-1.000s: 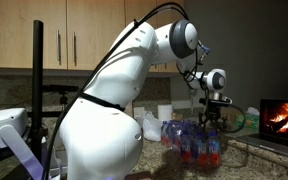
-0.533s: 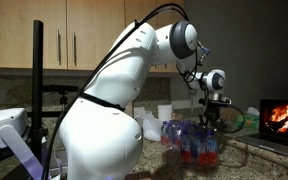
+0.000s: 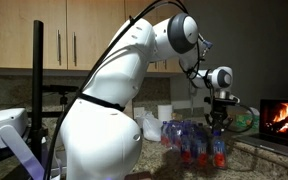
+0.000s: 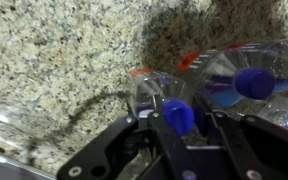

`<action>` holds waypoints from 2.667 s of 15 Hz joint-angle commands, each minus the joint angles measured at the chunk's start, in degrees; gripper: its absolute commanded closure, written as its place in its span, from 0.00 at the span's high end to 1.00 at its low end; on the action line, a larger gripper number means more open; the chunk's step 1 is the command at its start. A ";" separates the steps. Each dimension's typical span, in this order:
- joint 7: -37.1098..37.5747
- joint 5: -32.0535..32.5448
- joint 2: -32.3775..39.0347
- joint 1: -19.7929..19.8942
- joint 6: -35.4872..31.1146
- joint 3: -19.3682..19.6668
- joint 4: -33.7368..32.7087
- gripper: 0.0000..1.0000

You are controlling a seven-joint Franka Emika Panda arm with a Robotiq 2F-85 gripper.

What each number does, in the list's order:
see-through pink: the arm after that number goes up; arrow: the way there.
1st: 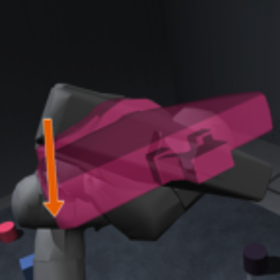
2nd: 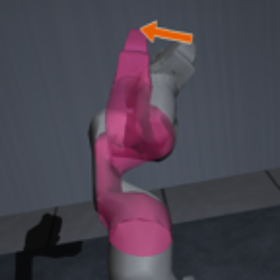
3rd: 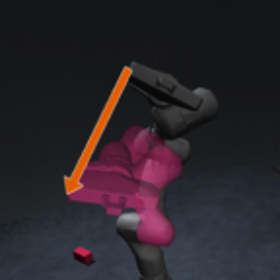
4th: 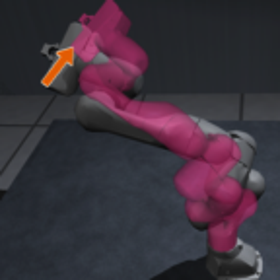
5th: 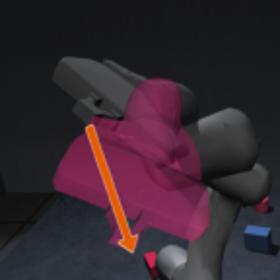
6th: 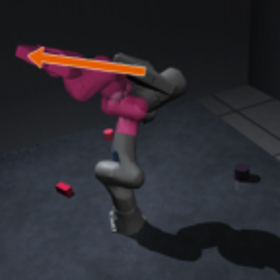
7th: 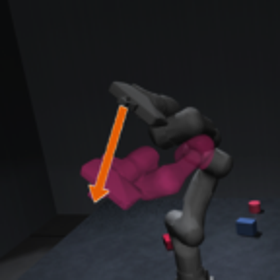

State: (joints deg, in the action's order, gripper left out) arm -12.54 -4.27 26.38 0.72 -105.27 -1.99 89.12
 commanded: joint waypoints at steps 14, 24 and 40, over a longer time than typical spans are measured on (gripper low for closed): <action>-20.87 17.51 -16.93 13.25 10.79 12.53 13.60 0.15; -4.15 -6.12 -11.34 15.42 2.80 13.03 12.20 0.15; 17.86 -8.07 -4.76 14.23 -7.83 13.14 5.96 0.15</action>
State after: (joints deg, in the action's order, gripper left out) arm 6.25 -13.42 19.59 14.55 -116.45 11.38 98.13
